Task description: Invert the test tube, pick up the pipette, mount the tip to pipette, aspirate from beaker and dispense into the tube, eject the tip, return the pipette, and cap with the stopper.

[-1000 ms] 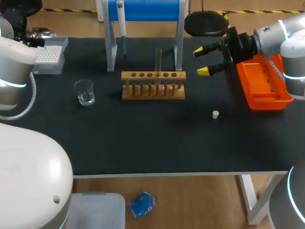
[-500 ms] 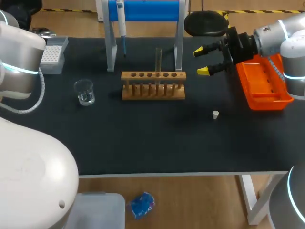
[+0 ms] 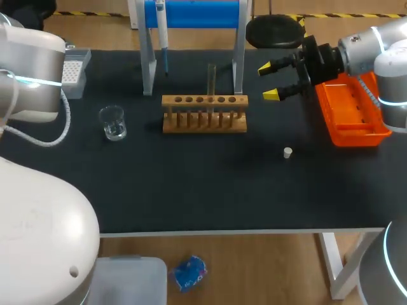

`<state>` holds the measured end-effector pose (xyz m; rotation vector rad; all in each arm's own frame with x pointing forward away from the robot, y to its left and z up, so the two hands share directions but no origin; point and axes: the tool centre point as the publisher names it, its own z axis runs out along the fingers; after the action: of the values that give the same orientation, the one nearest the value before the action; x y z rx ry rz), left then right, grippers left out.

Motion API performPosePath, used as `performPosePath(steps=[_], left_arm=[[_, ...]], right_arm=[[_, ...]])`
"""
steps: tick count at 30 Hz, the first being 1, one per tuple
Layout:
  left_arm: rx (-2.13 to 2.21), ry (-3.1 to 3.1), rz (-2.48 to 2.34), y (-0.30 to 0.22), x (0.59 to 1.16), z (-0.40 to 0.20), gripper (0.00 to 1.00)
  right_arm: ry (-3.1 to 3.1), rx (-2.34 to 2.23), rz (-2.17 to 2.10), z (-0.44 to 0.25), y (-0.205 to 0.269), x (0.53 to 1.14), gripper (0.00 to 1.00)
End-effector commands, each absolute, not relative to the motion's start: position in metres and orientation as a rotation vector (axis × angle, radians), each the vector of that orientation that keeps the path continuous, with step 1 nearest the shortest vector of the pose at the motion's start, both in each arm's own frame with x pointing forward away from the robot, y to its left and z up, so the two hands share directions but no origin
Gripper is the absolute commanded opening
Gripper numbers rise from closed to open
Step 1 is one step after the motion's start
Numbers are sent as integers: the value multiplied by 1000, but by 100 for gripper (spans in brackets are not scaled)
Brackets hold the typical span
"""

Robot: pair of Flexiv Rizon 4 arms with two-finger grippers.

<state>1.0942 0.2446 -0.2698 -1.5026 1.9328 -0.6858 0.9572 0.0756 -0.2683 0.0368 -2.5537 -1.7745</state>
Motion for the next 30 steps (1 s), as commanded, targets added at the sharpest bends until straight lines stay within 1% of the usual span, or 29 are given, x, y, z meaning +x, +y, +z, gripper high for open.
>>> performPosePath(steps=[1, 15, 30], left_arm=[[-1508, 1921, -700, 246, 1103, -284, 100], [-1678, 1831, -702, 244, 1133, -308, 100], [-1745, 1833, -668, 244, 1150, -327, 100]], right_arm=[[-2554, 39, -1774, -269, 75, 957, 100], [-2554, 39, -1774, -269, 75, 957, 100], [-2554, 39, -1774, -269, 75, 957, 100]])
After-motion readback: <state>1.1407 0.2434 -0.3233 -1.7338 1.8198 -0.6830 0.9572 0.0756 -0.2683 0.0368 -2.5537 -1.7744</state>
